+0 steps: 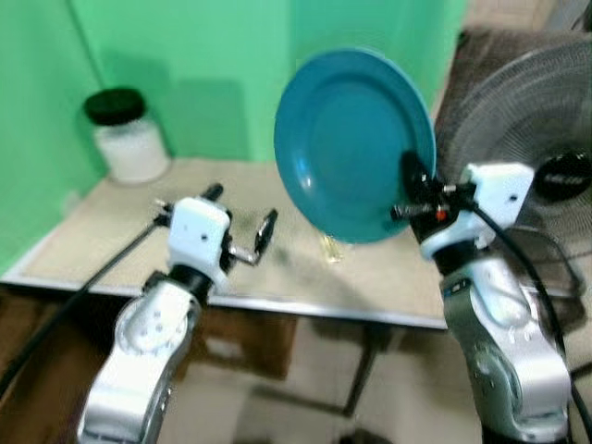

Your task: Setting the table

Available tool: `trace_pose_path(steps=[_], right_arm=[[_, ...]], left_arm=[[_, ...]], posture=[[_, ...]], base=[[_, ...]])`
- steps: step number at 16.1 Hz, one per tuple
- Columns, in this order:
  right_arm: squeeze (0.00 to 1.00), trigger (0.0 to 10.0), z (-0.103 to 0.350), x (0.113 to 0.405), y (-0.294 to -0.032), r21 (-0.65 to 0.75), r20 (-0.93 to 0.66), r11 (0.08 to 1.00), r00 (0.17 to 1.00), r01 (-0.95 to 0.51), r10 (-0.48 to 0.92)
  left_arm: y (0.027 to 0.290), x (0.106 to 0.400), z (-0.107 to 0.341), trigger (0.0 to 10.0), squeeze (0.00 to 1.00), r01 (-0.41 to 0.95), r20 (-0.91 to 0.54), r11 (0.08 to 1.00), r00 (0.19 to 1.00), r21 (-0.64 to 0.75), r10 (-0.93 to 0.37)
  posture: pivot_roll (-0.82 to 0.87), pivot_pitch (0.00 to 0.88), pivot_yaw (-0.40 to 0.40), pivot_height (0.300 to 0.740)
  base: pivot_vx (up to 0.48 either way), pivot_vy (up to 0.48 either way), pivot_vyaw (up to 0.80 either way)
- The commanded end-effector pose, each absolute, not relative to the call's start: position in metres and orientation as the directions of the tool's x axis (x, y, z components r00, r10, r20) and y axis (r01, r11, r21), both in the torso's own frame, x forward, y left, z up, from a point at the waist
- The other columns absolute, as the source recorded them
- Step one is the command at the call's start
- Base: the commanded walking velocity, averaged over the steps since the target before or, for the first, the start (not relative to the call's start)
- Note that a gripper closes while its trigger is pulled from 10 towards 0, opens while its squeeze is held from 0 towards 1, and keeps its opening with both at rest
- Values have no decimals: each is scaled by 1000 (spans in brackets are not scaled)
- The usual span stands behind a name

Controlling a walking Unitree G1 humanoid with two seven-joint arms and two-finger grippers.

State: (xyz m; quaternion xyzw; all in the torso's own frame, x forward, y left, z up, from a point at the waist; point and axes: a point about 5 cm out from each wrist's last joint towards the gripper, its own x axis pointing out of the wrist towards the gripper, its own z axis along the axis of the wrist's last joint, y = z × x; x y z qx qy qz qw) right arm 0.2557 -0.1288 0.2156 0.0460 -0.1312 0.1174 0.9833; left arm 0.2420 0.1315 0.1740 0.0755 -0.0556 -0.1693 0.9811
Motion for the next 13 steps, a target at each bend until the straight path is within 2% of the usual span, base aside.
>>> trace_pose_path(steps=[1,5,7,8,13], right_arm=[[0,10000,220,254,-129,65,302,966,927,-251,221],[0,10000,220,256,-131,57,303,965,926,-254,226],[0,10000,220,264,-142,45,311,985,939,-166,144],[0,10000,224,270,-151,15,349,998,936,-58,50],[0,10000,223,273,-155,5,332,1000,943,-26,23]], left_arm=[[131,243,176,10000,0,322,90,929,935,181,-342],[130,245,177,10000,0,316,97,933,937,174,-336],[130,250,180,10000,0,289,120,945,943,154,-309],[127,253,181,10000,0,287,127,946,943,153,-306],[123,258,181,10000,0,285,133,953,946,106,-297]], posture=[[75,0,26,740],[67,0,17,740],[53,0,2,740],[38,0,-6,740],[20,0,19,740]], base=[[0,0,-800],[0,0,-800],[0,0,-800],[0,0,-800],[0,0,-800]])
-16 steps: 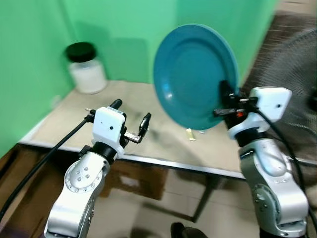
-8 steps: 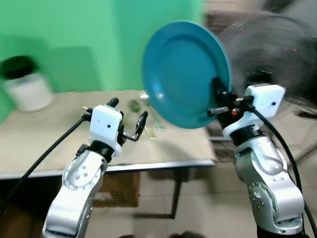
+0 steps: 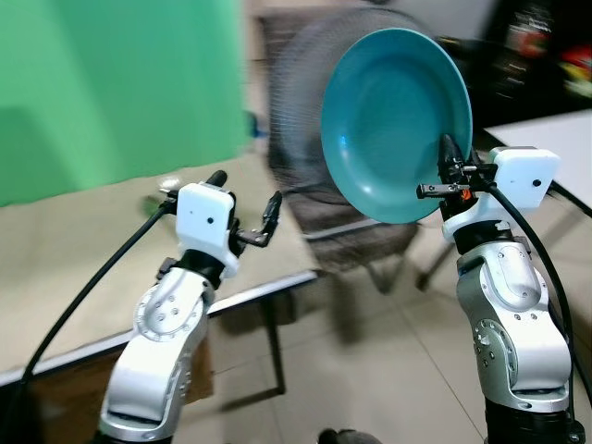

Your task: Setting the table

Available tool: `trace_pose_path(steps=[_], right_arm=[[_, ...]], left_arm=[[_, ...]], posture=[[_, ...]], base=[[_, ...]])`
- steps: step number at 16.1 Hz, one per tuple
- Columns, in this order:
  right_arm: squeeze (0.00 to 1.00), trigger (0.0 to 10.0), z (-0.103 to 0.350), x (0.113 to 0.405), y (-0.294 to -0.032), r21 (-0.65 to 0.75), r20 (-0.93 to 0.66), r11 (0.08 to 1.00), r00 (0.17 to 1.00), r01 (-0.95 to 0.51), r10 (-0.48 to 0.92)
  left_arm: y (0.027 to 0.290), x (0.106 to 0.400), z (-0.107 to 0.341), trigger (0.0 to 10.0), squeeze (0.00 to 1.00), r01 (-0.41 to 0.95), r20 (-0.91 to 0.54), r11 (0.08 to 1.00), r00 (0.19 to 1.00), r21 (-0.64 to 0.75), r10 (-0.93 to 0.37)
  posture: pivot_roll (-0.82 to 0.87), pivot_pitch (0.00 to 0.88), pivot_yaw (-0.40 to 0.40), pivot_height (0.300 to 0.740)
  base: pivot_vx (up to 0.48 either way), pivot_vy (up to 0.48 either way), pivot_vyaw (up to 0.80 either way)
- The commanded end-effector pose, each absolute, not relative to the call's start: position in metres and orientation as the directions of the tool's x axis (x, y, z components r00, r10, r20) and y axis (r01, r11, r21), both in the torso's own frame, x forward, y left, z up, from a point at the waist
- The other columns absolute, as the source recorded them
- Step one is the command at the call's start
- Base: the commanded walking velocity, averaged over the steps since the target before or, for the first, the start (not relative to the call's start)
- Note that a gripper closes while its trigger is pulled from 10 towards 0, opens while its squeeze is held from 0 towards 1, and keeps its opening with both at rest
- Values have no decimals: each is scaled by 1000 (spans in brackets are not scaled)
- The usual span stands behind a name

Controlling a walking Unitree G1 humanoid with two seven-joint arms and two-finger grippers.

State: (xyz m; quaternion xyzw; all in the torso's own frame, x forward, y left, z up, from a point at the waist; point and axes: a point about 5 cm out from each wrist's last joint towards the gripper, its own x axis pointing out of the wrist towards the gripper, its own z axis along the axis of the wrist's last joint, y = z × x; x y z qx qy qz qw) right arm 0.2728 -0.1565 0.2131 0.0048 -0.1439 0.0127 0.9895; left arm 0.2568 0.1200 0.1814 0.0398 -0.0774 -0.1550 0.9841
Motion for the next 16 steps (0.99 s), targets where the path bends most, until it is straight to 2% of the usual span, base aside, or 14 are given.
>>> trace_pose_path(steps=[1,2,4,5,7,10,12,16], right_arm=[[0,10000,222,273,-156,3,333,1000,943,-14,12],[0,10000,221,273,-157,9,330,1000,944,9,-11],[0,10000,221,273,-158,16,328,1000,944,22,-26],[0,10000,221,273,-158,18,329,999,944,26,-30],[0,10000,221,273,-158,20,330,999,943,31,-36],[0,10000,219,274,-158,27,320,998,946,48,-54],[0,10000,217,275,-160,21,307,998,949,62,-66],[0,10000,216,276,-161,7,295,997,953,71,-69]], left_arm=[[124,260,180,10000,0,271,133,959,951,88,-281],[131,266,184,10000,0,169,171,986,971,13,-168],[131,268,187,10000,0,163,205,984,968,-67,-146],[130,268,190,10000,0,123,247,986,965,-114,-92],[128,269,187,10000,0,149,219,985,967,-92,-126],[132,272,187,10000,0,122,216,991,971,-60,-107],[130,271,182,10000,0,199,164,980,967,3,-197],[135,272,180,10000,0,183,162,981,968,57,-190]], posture=[[18,0,25,740],[17,0,32,740],[17,0,38,740],[17,0,42,740],[18,0,46,740],[20,0,51,740],[21,0,47,740],[18,0,46,740]], base=[[0,0,-800],[0,0,-800],[0,0,-800],[0,0,-800],[0,0,-800],[0,0,-800],[0,0,-800],[0,0,-800]])
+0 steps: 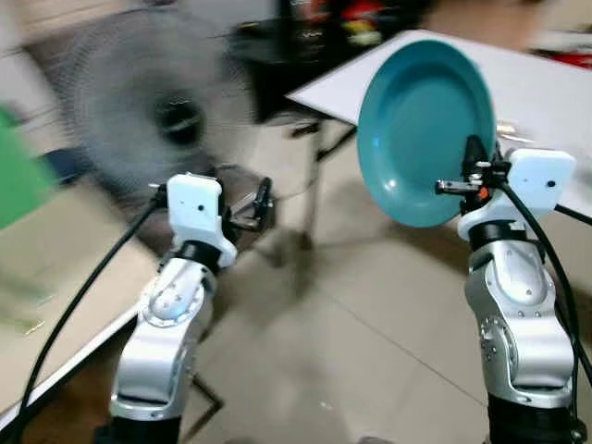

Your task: Setting the table

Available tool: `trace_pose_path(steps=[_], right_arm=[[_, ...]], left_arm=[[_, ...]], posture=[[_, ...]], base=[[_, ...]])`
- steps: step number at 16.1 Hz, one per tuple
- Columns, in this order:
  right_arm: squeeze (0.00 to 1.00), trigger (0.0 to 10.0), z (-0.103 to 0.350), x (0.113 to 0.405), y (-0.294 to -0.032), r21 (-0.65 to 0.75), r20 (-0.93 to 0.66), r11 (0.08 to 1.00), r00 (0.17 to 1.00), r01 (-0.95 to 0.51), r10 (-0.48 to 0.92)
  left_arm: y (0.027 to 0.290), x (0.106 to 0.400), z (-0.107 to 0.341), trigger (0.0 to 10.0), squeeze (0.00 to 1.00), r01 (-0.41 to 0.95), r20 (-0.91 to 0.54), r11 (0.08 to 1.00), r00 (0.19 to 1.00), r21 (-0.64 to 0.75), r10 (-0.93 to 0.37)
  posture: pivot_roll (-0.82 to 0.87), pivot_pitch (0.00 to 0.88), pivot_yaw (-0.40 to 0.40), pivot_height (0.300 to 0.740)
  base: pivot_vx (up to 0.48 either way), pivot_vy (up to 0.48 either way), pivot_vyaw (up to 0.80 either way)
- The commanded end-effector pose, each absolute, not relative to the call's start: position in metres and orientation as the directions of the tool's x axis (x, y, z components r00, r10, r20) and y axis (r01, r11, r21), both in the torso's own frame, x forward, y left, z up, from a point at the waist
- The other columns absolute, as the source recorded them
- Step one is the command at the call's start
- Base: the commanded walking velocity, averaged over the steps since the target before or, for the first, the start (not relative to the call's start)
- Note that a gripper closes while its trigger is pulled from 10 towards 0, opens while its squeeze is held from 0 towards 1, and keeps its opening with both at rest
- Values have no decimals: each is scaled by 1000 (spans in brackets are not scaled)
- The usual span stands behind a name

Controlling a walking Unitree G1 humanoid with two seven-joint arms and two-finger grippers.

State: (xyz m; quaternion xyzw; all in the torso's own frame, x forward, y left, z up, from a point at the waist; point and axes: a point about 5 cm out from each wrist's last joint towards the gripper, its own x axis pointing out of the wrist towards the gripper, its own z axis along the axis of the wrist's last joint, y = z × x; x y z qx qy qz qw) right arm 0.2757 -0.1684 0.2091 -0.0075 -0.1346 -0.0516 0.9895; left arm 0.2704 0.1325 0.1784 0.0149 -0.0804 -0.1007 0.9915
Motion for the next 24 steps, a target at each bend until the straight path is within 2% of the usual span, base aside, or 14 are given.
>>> trace_pose_path(steps=[1,8,12,15,16,24], right_arm=[[0,10000,216,276,-161,7,290,997,954,75,-74],[0,10000,214,277,-164,16,271,995,957,101,-101],[0,10000,207,279,-173,48,199,988,968,143,-150],[0,10000,192,278,-169,-22,63,1000,998,12,-10],[0,10000,188,276,-170,-51,58,999,998,6,-3],[0,10000,187,273,-172,-93,33,996,999,9,-5]], left_arm=[[136,273,179,10000,0,182,160,982,969,54,-189],[132,272,179,10000,0,211,154,976,964,42,-215],[131,272,177,10000,0,213,139,977,967,20,-214],[132,273,175,10000,0,215,131,977,968,4,-214],[132,273,175,10000,0,217,132,976,967,3,-216],[132,273,169,10000,0,213,103,977,971,29,-215]], posture=[[19,0,44,740],[15,0,48,740],[16,0,41,740],[11,0,38,740],[13,0,37,740],[2,0,46,740]], base=[[0,0,-800],[0,0,-800],[0,0,-800],[0,0,-800],[0,0,-800],[203,0,-52]])
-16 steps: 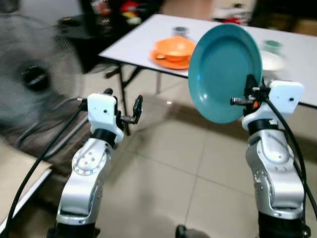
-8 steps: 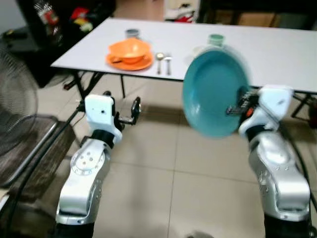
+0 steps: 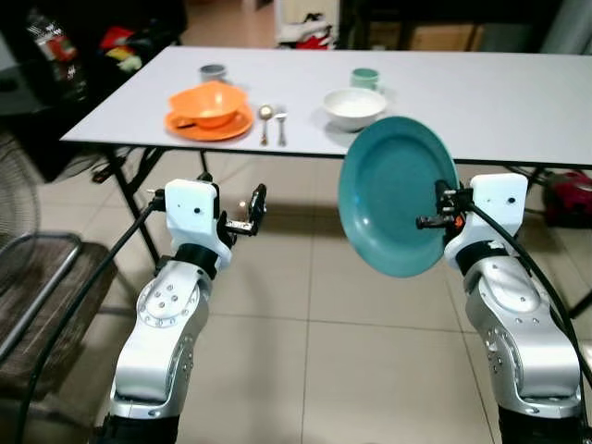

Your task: Setting the table

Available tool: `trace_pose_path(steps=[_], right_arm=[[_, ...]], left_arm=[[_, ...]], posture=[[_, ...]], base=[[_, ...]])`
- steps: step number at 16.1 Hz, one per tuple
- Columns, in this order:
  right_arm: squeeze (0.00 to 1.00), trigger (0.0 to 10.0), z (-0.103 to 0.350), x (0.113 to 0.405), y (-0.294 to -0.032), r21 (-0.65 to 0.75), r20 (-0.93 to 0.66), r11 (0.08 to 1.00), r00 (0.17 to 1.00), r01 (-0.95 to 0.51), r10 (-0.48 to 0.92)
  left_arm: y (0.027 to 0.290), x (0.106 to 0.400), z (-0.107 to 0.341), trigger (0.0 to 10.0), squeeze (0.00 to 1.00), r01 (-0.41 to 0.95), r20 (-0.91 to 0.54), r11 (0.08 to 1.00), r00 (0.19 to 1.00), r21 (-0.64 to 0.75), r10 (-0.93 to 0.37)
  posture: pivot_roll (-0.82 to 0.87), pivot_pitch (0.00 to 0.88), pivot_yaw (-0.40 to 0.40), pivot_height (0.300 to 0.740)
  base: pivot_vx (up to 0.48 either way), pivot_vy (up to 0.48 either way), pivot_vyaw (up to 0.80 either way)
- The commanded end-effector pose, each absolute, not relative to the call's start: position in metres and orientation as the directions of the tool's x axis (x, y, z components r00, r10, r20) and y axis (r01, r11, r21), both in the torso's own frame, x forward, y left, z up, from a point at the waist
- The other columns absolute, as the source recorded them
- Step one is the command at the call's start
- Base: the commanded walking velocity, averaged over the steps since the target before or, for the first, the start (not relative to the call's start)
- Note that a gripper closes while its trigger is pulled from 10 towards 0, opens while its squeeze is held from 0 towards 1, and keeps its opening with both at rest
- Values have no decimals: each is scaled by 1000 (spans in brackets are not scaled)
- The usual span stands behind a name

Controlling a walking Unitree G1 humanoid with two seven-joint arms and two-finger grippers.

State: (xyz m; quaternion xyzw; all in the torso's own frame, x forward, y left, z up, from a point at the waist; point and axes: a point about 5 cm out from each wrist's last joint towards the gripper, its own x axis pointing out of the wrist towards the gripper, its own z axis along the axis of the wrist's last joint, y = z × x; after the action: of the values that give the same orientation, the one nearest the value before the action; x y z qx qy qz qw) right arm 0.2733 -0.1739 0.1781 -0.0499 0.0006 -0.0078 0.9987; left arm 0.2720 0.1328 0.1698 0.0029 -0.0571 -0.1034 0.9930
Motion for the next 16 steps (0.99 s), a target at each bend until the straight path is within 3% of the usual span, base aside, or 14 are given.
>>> trace_pose_path(steps=[1,9,16], right_arm=[[0,10000,186,272,-172,-90,28,996,1000,11,-8],[0,10000,186,272,-173,-95,35,995,999,21,-18],[0,10000,186,271,-173,-96,36,995,999,18,-15]], left_arm=[[132,273,169,10000,0,218,101,976,970,30,-220],[132,273,168,10000,0,229,99,973,968,23,-231],[132,273,168,10000,0,233,98,972,967,24,-235]], posture=[[2,0,45,740],[2,0,43,740],[2,0,41,740]], base=[[285,0,0],[331,0,-628],[364,0,0]])
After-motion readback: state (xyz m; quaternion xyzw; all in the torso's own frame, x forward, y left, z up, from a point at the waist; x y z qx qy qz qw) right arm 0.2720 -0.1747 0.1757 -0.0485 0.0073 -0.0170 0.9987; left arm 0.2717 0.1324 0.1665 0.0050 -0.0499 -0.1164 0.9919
